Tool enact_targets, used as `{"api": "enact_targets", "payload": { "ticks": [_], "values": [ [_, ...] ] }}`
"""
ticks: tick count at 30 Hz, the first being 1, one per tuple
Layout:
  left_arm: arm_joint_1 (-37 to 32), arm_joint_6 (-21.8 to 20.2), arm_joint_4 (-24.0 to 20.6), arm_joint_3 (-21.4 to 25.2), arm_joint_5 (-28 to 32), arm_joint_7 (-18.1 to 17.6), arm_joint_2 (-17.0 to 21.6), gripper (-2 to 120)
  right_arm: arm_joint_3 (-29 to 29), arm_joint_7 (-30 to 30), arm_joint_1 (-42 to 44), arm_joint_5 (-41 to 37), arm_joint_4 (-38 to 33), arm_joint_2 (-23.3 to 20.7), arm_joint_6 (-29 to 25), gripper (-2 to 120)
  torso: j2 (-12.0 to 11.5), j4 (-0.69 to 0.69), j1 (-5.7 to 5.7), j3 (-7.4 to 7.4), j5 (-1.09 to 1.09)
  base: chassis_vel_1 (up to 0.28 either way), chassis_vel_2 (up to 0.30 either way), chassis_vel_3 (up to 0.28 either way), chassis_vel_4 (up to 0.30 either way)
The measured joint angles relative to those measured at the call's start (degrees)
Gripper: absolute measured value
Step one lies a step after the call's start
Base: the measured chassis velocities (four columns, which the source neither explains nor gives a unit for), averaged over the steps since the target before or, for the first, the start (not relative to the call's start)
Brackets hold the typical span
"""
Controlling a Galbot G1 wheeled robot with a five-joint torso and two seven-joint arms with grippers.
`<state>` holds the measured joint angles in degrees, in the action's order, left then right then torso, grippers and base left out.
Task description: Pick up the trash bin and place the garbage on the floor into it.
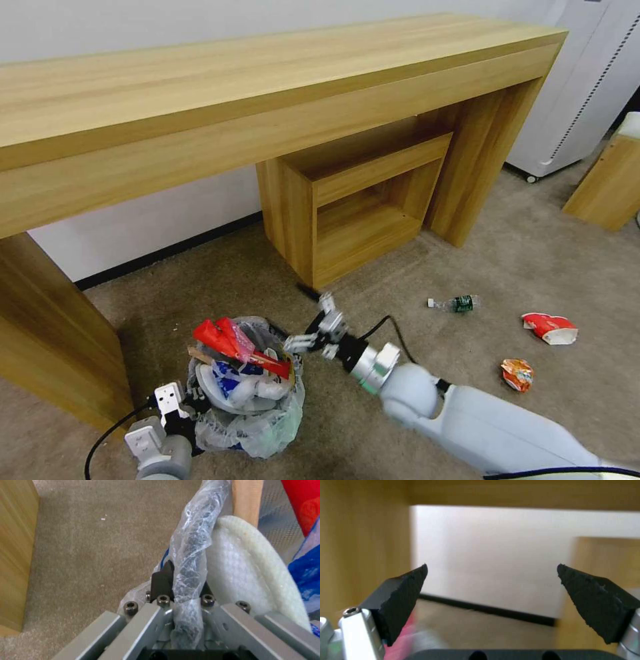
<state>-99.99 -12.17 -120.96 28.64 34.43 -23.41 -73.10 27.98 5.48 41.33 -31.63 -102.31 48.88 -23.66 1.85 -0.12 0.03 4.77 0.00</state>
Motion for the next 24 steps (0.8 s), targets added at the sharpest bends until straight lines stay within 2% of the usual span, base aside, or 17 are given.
{"api": "enact_targets", "payload": {
  "ticks": [3,4,7,8,11,13,15,16,19,24],
  "values": [
    [-0.1,-0.4,-0.1,-0.2,0.0,0.0,0.3,0,-7.8,5.1,4.9,-0.3,-0.2,-1.0,3.5,100,0.0,-0.02,0.0,0.0,0.02,0.0,0.0,0.0,0.0],
    [-0.1,-0.4,-0.1,-0.2,0.0,0.0,0.3,0,-7.8,5.1,4.9,-0.3,-0.2,-1.0,3.5,100,0.0,-0.02,0.0,0.0,0.02,0.0,0.0,0.0,0.0],
    [-0.3,-0.5,0.0,-0.4,-0.5,0.5,0.3,0,-14.4,11.9,9.7,0.9,0.0,-1.2,8.0,100,0.0,-0.02,0.0,0.0,0.02,0.0,0.0,0.0,0.0],
    [-0.3,-0.5,0.0,-0.4,-0.5,0.5,0.3,0,-14.4,11.9,9.7,0.9,0.0,-1.2,8.0,100,0.0,-0.02,0.0,0.0,0.02,0.0,0.0,0.0,0.0],
    [-0.3,-0.6,0.0,-0.6,-1.0,0.6,0.5,0,-20.8,18.3,13.7,3.2,0.3,-1.0,11.4,100,0.0,-0.01,0.0,0.0,0.01,0.0,0.0,0.0,0.0],
    [-0.3,-0.6,0.0,-0.7,-1.1,0.7,0.6,0,-22.5,19.4,14.8,3.7,0.4,-0.9,12.0,100,0.0,-0.01,0.0,0.0,0.02,0.0,0.0,0.0,0.0],
    [-0.2,-0.8,0.0,-0.8,-1.3,0.7,0.9,0,-28.0,22.0,18.1,4.4,0.3,-0.8,13.9,100,0.0,0.0,0.0,0.0,0.01,0.0,0.0,0.0,0.0],
    [-0.2,-0.8,0.0,-0.8,-1.3,0.7,0.9,0,-28.0,22.0,18.1,4.4,0.3,-0.8,13.9,100,0.0,0.0,0.0,0.0,0.01,0.0,0.0,0.0,0.0],
    [-0.4,-0.8,-0.1,-1.0,-1.5,0.7,1.2,0,-34.8,23.7,22.7,4.6,0.4,-0.6,14.8,100,0.0,-0.01,0.0,0.0,0.01,0.0,0.0,0.0,0.0],
    [-0.6,-0.8,-0.3,-1.1,-1.6,0.7,1.5,0,-37.7,24.5,25.0,5.3,0.8,-0.1,15.2,100,0.0,0.0,0.0,0.0,0.01,-0.021,-0.013,-0.017,-0.023]
  ]
}}
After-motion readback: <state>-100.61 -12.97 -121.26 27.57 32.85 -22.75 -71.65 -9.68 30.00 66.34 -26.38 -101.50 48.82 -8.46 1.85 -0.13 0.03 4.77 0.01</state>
